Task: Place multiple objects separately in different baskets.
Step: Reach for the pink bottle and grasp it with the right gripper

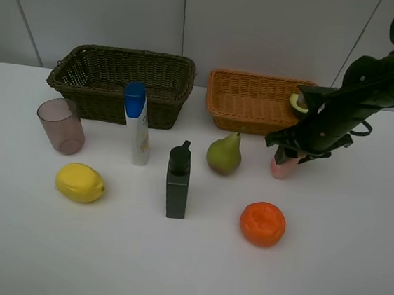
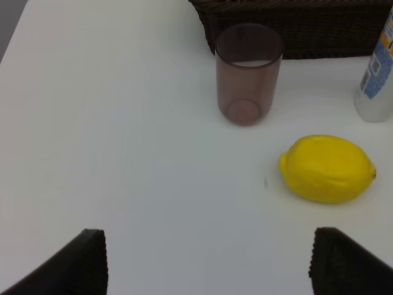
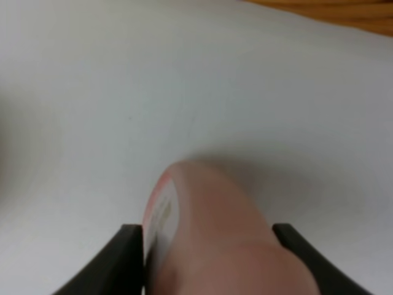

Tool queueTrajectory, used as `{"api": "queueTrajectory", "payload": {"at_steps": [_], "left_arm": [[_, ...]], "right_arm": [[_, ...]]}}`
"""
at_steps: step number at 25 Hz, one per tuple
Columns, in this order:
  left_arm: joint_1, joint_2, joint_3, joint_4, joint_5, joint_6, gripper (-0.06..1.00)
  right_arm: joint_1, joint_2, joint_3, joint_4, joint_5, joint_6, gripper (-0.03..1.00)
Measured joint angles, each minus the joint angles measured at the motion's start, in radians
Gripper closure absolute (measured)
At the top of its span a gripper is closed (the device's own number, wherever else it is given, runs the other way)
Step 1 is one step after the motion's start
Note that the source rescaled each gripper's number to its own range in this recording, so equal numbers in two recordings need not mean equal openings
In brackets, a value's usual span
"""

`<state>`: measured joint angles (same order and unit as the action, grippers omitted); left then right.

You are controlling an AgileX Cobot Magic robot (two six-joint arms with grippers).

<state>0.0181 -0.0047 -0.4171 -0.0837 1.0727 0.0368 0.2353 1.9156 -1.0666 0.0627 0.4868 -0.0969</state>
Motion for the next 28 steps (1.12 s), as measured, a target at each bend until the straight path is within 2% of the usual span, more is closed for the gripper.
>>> {"api": "queueTrajectory", "payload": {"at_steps": [14, 19, 21, 28], "left_arm": [[0.000, 0.000, 0.000, 0.000, 0.000, 0.000, 0.06], [0.000, 0.000, 0.000, 0.000, 0.000, 0.000, 0.06], [0.000, 0.000, 0.000, 0.000, 0.000, 0.000, 0.06], [0.000, 0.000, 0.000, 0.000, 0.000, 0.000, 0.06]], "right_arm": [[0.000, -0.001, -0.002, 0.000, 0.019, 0.000, 0.73], [0.000, -0.001, -0.031, 0.000, 0.079, 0.000, 0.76], [0.000, -0.006, -0.044, 0.000, 0.115, 0.000, 0.82], [0.000, -0.107, -0.051, 0.002, 0.143, 0.000, 0.82]]}}
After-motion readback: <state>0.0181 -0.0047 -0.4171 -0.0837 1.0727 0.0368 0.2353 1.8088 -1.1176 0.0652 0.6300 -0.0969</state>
